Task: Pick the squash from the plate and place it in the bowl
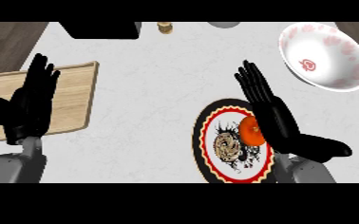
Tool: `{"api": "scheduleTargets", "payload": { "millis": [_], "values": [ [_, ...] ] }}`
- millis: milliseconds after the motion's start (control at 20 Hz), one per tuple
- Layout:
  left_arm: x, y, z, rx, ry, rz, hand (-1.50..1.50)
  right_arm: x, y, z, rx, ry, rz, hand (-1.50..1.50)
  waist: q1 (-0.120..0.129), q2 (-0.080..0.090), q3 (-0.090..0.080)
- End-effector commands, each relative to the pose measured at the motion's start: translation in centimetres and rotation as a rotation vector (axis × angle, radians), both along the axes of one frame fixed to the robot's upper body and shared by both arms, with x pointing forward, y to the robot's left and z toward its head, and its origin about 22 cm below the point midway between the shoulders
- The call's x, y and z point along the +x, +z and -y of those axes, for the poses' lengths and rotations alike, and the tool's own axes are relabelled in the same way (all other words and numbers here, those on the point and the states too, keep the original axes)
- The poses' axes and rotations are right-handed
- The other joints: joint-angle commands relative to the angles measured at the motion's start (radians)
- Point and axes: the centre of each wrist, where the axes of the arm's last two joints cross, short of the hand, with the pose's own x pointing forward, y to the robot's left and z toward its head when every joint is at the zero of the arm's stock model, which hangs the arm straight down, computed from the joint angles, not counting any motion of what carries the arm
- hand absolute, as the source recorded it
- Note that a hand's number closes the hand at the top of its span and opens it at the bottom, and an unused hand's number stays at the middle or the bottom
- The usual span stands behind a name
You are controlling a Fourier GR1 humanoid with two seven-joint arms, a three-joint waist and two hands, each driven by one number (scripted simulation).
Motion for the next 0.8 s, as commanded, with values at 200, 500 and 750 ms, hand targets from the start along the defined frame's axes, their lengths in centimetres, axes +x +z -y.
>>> {"api": "scheduleTargets", "payload": {
  "millis": [200,500,750],
  "values": [
    [1.3,2.9,1.5,0.247,-0.157,0.139,0.0,2.4,1.2,-1.9,-0.009,0.693,-0.013,1.5,0.085,0.048,0.002],
    [1.5,2.4,3.2,0.307,-0.239,0.135,0.0,7.2,-0.2,6.7,0.004,0.628,0.014,-1.5,0.074,0.058,-0.001],
    [1.4,1.8,3.5,0.305,-0.239,0.112,0.0,9.5,5.4,10.9,-0.104,0.823,0.192,-1.5,0.063,0.043,-0.002]
  ]
}}
